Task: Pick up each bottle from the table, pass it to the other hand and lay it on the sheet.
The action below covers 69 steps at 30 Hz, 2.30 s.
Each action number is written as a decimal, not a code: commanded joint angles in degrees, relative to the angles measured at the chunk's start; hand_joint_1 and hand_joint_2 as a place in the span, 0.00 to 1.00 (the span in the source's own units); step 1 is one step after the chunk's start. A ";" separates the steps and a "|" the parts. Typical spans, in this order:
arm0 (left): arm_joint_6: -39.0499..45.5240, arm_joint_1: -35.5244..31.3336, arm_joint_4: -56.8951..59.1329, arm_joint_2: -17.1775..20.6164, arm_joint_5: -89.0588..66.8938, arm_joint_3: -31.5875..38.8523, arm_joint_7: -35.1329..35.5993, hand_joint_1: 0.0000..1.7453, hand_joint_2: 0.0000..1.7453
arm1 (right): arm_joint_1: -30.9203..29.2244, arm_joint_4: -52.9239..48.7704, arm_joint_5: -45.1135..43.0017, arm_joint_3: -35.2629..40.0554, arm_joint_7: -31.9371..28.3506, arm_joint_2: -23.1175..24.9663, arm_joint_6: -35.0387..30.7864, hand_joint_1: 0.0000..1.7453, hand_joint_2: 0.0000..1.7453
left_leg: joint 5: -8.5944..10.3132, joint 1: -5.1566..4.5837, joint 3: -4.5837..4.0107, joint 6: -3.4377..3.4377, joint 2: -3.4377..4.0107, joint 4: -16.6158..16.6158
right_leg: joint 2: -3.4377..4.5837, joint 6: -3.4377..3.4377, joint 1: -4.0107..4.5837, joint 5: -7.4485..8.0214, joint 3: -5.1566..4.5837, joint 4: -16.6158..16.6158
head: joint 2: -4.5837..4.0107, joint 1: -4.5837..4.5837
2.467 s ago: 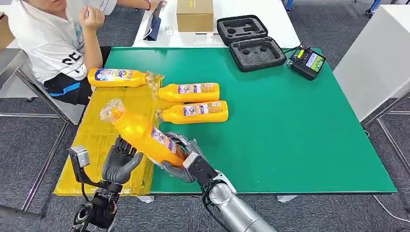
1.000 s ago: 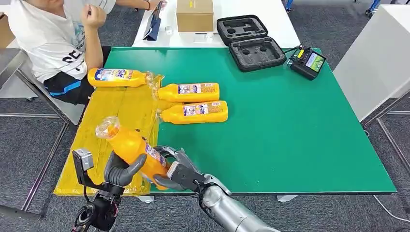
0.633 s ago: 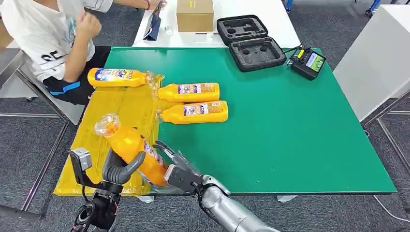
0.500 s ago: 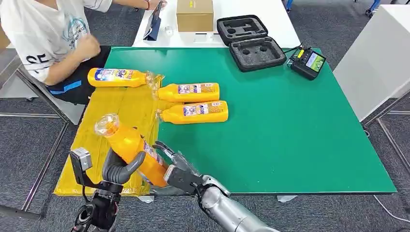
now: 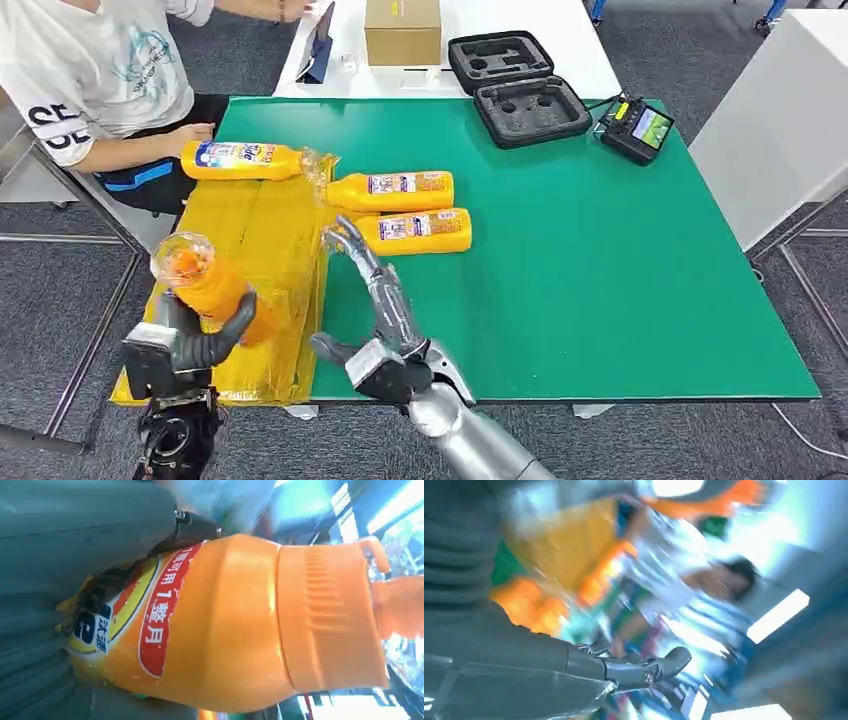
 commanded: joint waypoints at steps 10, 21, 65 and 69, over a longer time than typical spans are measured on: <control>5.73 -26.47 42.21 4.95 -64.38 -7.05 20.55 1.00 1.00 | -4.90 4.28 4.89 13.03 0.66 2.01 10.43 0.00 1.00 | 0.12 -0.01 0.21 -0.01 -0.11 -0.09 | -0.07 -0.02 -0.01 0.03 0.25 -0.03 | 0.00 0.02; -3.92 -29.17 48.74 5.31 -57.44 -6.43 18.35 1.00 1.00 | -5.08 6.79 4.55 14.62 0.11 2.84 12.31 0.00 1.00 | 0.00 0.00 0.45 -0.05 -0.17 -0.08 | -0.10 -0.04 -0.01 -0.11 0.49 -0.01 | 0.00 0.00; -42.96 -37.00 62.54 2.23 -18.40 12.33 12.92 0.00 0.00 | -4.85 11.53 -0.39 11.97 0.11 3.09 10.65 0.00 1.00 | 0.09 -0.02 0.59 -0.02 -0.05 -0.13 | 0.00 -0.01 -0.04 0.03 0.62 -0.07 | 0.00 0.00; -43.34 -35.81 60.10 1.99 -9.31 15.88 12.72 0.00 0.00 | -4.74 12.53 0.16 11.68 0.11 3.42 10.85 0.00 1.00 | 0.09 -0.04 0.68 -0.01 -0.05 -0.13 | -0.01 -0.01 -0.05 0.02 0.72 -0.06 | 0.00 0.00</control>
